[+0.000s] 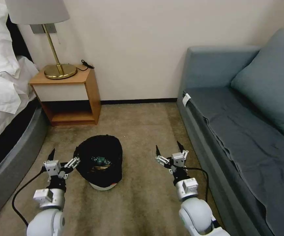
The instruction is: Pick up the trash bin, then pick up the garbage on the floor and place it into the trash bin.
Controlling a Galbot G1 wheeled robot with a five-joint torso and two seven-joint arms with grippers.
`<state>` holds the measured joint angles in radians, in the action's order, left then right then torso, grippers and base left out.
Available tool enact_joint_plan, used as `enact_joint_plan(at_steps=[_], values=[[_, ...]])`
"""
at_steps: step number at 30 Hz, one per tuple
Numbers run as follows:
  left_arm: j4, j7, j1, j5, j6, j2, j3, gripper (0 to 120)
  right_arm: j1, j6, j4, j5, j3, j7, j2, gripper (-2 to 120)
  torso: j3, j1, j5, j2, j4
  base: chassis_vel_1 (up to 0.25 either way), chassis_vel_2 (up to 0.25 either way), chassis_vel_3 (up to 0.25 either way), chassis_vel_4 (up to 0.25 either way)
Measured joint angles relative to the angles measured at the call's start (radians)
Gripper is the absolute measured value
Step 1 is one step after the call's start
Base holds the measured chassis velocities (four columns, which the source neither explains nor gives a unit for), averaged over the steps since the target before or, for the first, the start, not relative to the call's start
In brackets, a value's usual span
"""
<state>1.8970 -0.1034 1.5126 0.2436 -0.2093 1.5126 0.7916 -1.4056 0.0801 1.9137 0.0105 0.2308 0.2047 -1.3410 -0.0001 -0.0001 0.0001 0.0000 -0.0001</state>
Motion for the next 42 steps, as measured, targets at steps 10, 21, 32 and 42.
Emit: enact_joint_plan(at_steps=[10, 21, 32, 42], values=[[0.019, 0.032, 0.038, 0.012, -0.024, 0.011, -0.006, 100, -0.043, 0.022, 0.015, 0.048, 0.056, -0.007, -0.014, 100, 0.0, 0.0, 0.0, 0.0, 0.0, 0.0, 0.0, 0.0, 0.0], [0.134, 0.077, 0.185, 0.081, 0.048, -0.002, -0.047, 100, -0.125, 0.038, 0.069, 0.122, 0.095, -0.026, -0.059, 100, 0.0, 0.0, 0.0, 0.0, 0.0001, 0.0, 0.0, 0.0, 0.0], [0.182, 0.053, 0.203, 0.062, 0.023, -0.004, -0.063, 100, -0.17, 0.058, 0.11, 0.154, 0.143, -0.03, -0.097, 100, 0.0, 0.0, -0.0001, 0.0, 0.0001, 0.0, 0.0, 0.0, 0.0], [0.249, 0.093, 0.217, 0.039, 0.027, -0.01, -0.14, 100, -0.183, 0.068, 0.129, 0.16, 0.165, -0.034, -0.112, 100, 0.0, 0.0, 0.0, 0.0, 0.0001, 0.0, 0.0, 0.0, 0.0]])
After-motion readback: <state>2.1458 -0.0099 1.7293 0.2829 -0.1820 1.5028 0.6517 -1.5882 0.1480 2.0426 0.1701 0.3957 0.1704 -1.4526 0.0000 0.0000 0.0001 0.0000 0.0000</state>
